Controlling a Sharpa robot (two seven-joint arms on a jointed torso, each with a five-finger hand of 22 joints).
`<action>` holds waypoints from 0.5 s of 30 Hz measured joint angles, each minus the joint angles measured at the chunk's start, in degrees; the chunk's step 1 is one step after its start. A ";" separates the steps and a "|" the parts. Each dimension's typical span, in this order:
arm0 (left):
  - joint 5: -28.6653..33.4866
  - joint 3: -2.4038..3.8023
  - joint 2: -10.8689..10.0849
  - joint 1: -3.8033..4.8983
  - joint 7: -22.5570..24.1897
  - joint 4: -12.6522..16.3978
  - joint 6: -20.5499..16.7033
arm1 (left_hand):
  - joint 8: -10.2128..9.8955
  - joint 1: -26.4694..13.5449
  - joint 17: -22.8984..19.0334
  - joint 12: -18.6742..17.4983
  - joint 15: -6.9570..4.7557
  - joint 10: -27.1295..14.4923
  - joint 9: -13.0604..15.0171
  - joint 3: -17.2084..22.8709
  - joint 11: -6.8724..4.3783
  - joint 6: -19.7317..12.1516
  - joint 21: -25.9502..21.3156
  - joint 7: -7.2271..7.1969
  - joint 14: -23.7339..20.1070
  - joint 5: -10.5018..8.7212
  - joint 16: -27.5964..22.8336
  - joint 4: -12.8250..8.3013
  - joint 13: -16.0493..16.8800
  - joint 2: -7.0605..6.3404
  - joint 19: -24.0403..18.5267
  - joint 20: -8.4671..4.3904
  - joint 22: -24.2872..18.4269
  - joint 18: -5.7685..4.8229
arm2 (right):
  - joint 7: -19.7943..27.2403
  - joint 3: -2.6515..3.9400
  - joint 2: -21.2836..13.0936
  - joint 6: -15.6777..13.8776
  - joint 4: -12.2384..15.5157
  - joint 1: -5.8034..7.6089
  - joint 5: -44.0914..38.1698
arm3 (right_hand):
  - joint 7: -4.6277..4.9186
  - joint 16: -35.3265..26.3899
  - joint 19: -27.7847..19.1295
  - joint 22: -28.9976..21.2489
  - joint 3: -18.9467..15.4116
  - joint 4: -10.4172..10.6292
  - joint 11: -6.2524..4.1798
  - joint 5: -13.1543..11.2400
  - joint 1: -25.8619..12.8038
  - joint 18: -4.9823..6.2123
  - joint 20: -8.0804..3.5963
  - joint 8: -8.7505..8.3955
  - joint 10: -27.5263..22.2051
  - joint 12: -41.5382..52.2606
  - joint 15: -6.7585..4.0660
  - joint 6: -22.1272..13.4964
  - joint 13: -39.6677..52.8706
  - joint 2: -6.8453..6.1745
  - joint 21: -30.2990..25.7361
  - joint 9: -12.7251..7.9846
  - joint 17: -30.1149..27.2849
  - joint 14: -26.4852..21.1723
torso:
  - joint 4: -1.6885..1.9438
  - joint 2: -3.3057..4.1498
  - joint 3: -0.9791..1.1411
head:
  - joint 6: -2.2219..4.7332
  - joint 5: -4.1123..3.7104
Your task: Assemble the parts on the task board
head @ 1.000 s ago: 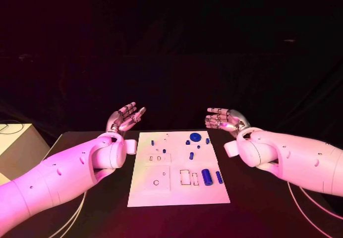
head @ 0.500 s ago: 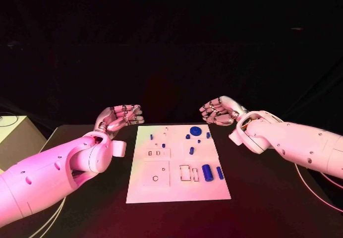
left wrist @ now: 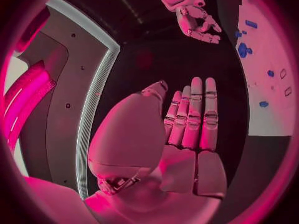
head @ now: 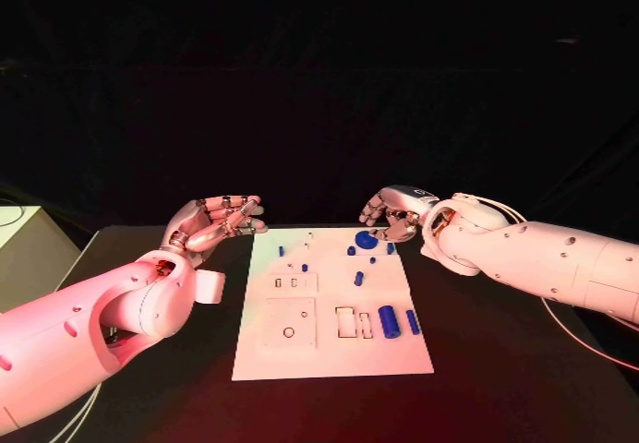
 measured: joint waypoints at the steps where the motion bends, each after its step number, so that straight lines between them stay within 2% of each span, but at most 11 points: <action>1: -0.01 0.10 -0.06 0.00 0.00 0.46 0.12 | 0.00 0.00 0.00 0.00 0.00 0.00 0.00 0.04 0.00 0.00 0.00 0.00 0.00 0.00 0.00 -0.04 0.00 0.00 0.00 0.00 0.00 0.00 | -0.77 -0.01 0.19 0.30 -0.11 0.04 -1.40 | -0.36 6.56 1.23 4.28 -0.29 0.44 -0.02 -0.50 -0.08 -0.62 -0.06 -0.46 -1.29 0.00 0.00 -0.17 0.02 -0.99 4.11 0.14 6.22 0.00 | 0.16 0.20 -0.07 | 0.06 -0.18; 3: -0.03 0.20 -0.14 -0.01 0.00 1.13 0.28 | 0.00 0.00 0.00 0.00 0.00 0.00 0.00 0.04 0.00 0.00 0.00 0.00 0.00 0.00 0.00 -0.04 0.00 0.00 0.00 0.00 0.00 -0.01 | -1.83 -0.02 0.47 0.66 -0.26 0.10 -3.24 | -0.37 9.69 1.60 6.26 -0.83 0.83 -0.04 -0.53 -0.04 -0.61 -0.06 -0.51 -2.48 0.00 0.00 -0.17 0.02 -1.04 6.03 0.24 9.17 0.00 | 0.39 0.51 -0.15 | 0.16 -0.40; 7: -0.05 0.37 -0.40 -0.06 0.00 2.36 0.56 | 0.00 0.00 0.00 0.00 0.00 0.00 0.00 0.03 0.00 0.00 0.00 0.00 0.00 0.00 0.00 -0.04 0.00 0.00 0.00 0.00 -0.01 -0.01 | -3.75 -0.03 1.14 1.24 -0.65 0.15 -6.32 | -0.57 11.54 1.60 6.68 -1.60 1.05 -0.23 -0.53 -0.04 -0.60 -0.06 -0.51 -2.91 0.00 0.00 -0.37 0.20 -1.04 6.25 0.27 11.24 0.00 | 0.96 1.15 -0.24 | 0.41 -0.83; 15: -0.09 0.82 -0.89 -0.08 -0.01 4.06 0.82 | 0.00 -0.24 0.28 -0.22 0.00 0.20 0.00 0.19 0.20 0.00 0.00 0.00 0.00 0.00 0.22 0.12 0.01 -0.24 -0.01 0.00 -0.01 -0.05 | -6.07 -0.12 2.79 2.11 -2.24 0.18 -9.75 | -0.62 12.07 1.60 7.24 -1.60 1.05 -0.33 -0.53 -0.04 -0.58 -0.06 -0.51 -2.36 0.45 0.00 -0.31 0.34 -1.04 6.82 0.37 12.12 0.00 | 1.54 2.11 -0.35 | 0.62 -1.33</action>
